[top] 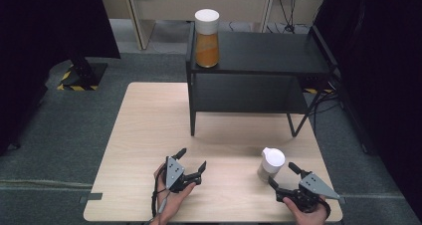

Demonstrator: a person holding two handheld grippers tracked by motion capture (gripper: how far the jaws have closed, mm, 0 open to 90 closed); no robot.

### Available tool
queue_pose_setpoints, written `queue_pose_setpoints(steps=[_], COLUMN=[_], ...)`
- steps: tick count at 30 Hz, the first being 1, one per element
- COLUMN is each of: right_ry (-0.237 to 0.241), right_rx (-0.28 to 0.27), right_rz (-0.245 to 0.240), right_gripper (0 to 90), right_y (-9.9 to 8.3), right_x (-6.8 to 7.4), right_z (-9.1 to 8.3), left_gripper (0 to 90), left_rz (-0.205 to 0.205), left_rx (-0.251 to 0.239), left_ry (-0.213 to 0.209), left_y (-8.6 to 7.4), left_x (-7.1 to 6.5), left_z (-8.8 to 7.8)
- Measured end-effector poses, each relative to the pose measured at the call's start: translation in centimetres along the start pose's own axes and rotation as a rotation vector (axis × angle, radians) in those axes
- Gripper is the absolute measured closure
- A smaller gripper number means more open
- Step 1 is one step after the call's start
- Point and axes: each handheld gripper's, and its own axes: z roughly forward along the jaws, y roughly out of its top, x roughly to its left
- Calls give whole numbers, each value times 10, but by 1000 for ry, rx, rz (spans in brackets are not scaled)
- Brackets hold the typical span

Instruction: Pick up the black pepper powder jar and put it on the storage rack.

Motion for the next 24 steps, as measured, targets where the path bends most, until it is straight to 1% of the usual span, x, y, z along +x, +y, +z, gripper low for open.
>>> queue_pose_setpoints(steps=[5,17,21,24], right_ry=[5,12,8,2], right_rx=[-7,6,14,15], right_rz=[0,-16,-22,-24], right_gripper=[95,224,253,291], right_y=[4,8,10,10], right_x=[1,-3,-3,-3], right_z=[8,21,24,24], left_gripper=[145,145,146,146], left_rz=[2,5,4,8], left_rx=[-2,-2,-2,-1], left_ry=[-1,-3,-4,-4], left_y=[0,0,0,0], left_x=[0,0,0,0], left_z=[0,0,0,0])
